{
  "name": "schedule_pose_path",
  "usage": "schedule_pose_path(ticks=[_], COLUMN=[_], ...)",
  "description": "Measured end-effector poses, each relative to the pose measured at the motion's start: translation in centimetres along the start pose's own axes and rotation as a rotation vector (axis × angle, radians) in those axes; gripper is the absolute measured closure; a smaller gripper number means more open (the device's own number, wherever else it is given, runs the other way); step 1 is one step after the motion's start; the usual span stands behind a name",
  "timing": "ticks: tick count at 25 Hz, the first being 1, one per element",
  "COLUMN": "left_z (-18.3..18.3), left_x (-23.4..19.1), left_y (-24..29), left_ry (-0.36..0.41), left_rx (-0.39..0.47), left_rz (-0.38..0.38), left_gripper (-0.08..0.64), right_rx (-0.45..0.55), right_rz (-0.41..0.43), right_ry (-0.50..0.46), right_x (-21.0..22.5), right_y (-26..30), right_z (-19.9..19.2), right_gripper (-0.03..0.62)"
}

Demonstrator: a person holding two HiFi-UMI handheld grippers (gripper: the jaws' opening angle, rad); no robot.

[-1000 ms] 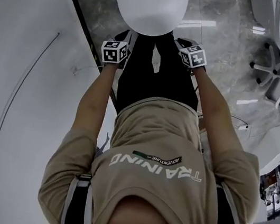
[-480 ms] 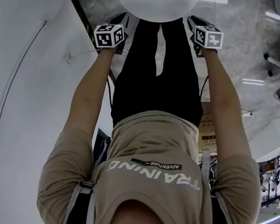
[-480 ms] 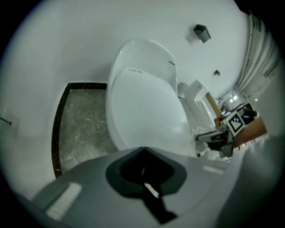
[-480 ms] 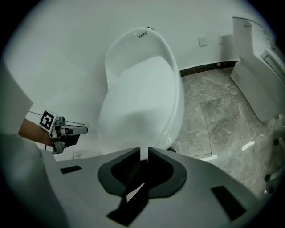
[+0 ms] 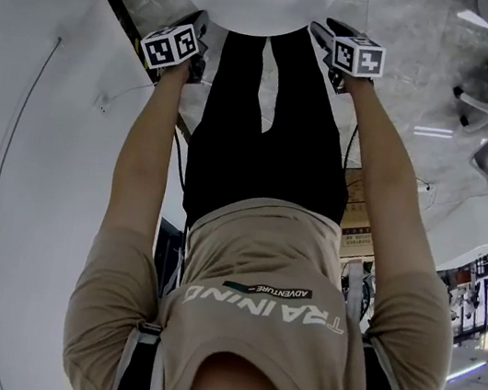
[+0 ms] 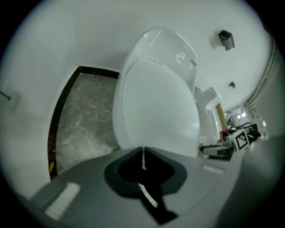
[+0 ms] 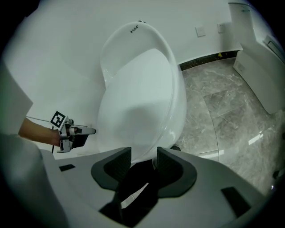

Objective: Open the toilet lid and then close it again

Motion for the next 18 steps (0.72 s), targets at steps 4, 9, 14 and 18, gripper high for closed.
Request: schedule_pose_path(ticks=[4, 9, 14, 18], left_z=[0.3, 0.1, -0.5, -0.5], left_x=[0.0, -0.6, -1.1, -1.2], left_y=[0.0, 0.0, -0.5, 0.1], left_ry=[-0.059, -0.08, -0.149, -0.18], left_rx=[0.009, 0.004, 0.046, 0.061], left_rz=[-0.005, -0.016, -0.047, -0.083], left_gripper=[0.454, 0.469, 0.457, 0.437], right_rx=[0.003, 0.005, -0.006, -0.018], right_rz=[0.009, 0.036, 0.079, 0.076], right_ry=[0.019, 0.034, 0.034, 0.058], right_x=[0.4, 0.7, 0.2, 0.5], right_y=[0.0, 0.6, 1.2, 1.1], right_z=[0.1, 0.1, 0.6, 1.0], right_gripper=[0.445, 0.445, 0.445, 0.446])
Point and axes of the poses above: the fingertips, and each gripper's own axes: y forward along the fingers, x to its right, z out of its top, the point moved 10 cm from there along -y, backward along the fingers, and after that the axes turned 10 degrees about -z, right-handed, at the moved point
